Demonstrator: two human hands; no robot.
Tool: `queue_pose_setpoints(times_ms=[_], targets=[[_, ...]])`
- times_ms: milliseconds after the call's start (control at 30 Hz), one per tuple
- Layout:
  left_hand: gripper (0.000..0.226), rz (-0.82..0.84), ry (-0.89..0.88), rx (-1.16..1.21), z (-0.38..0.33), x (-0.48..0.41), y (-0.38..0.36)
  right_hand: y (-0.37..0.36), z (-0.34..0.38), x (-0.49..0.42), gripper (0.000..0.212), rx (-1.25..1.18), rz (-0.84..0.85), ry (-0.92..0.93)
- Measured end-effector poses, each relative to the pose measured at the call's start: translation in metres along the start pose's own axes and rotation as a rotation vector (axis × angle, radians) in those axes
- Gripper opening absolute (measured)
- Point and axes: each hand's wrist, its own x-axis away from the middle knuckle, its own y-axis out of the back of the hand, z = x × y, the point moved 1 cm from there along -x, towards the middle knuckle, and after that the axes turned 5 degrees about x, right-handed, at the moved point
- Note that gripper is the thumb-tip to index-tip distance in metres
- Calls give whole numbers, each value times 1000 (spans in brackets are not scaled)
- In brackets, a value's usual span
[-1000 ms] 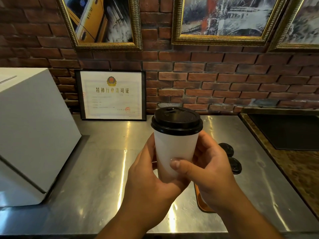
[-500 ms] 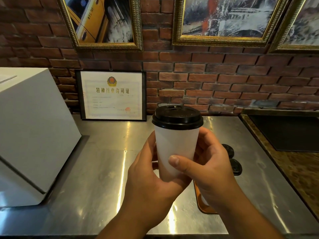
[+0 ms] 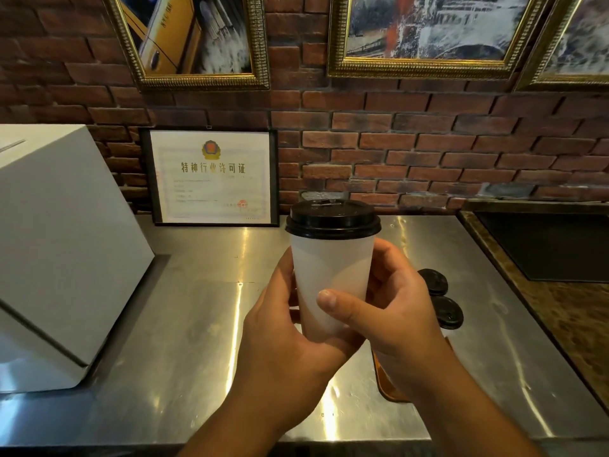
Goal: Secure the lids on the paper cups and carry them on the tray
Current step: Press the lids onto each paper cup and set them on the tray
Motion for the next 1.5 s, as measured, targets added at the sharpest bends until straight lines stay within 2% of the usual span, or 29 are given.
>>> queue_pose_setpoints(times_ms=[133,333,633,833,1000,1300,1500], targets=[[99,12,1,-4,-1,0,0,2,2,0,69,3,17,-5],[101,31,7,-42,1,1,-3,3,-1,-2,81,3,-16,-1],[98,38,-11,-23,-4,0,0,4,-3,0,69,-11,1,23],[89,26,8,-73,0,2,-1,6,-5,1,71,1,-31,47],[93,11,-1,-77,-3,2,2,4,-4,4,76,19,-41,53],[87,10,-4,-92,-2,2,-1,8,-6,5,80,33,-46,46],[83,-15,-24,-94,-3,1,1,7,-6,3,78,8,20,35]])
